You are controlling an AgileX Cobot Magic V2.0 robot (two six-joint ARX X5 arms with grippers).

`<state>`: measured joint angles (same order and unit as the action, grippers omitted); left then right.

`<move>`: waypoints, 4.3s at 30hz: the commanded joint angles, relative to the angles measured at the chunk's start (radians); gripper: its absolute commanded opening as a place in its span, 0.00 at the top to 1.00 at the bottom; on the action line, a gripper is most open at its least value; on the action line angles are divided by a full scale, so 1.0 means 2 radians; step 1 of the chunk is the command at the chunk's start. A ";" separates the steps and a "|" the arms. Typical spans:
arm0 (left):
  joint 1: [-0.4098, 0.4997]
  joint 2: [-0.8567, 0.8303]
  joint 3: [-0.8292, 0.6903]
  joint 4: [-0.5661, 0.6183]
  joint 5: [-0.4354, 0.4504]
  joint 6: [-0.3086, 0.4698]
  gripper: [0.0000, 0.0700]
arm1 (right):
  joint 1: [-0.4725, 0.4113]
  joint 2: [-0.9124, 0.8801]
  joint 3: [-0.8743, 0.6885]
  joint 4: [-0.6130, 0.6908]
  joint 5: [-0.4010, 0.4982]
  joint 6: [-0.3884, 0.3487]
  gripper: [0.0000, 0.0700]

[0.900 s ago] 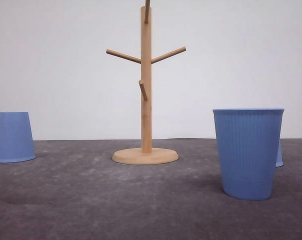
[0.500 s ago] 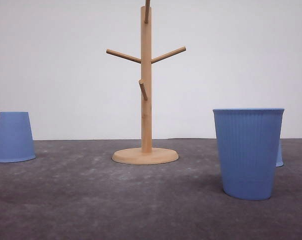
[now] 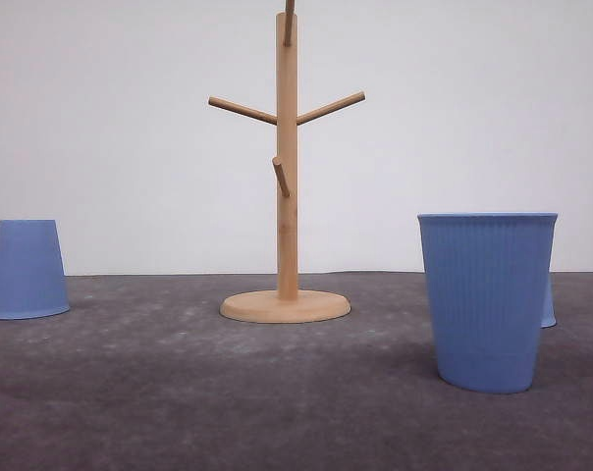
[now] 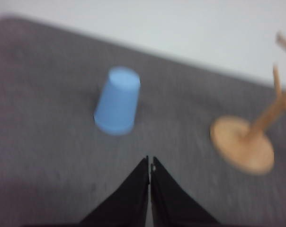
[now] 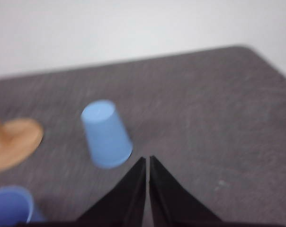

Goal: Place three cups

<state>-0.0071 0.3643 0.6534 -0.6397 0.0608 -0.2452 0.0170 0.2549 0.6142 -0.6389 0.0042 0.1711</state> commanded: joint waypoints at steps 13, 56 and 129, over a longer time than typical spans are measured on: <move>-0.088 0.123 0.055 -0.036 0.097 0.185 1.00 | 0.035 0.132 0.025 -0.005 -0.105 -0.136 0.99; -0.100 0.296 0.234 -0.101 -0.036 0.064 0.41 | 0.095 0.133 0.025 0.006 -0.094 -0.181 0.36; 0.037 0.734 0.340 0.146 0.032 0.126 0.44 | 0.095 0.133 0.025 0.039 -0.092 -0.164 0.37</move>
<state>0.0662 1.8072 1.3239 -0.3500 0.1223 0.0067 0.2028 0.5186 0.6483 -0.5716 -0.1825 -0.1749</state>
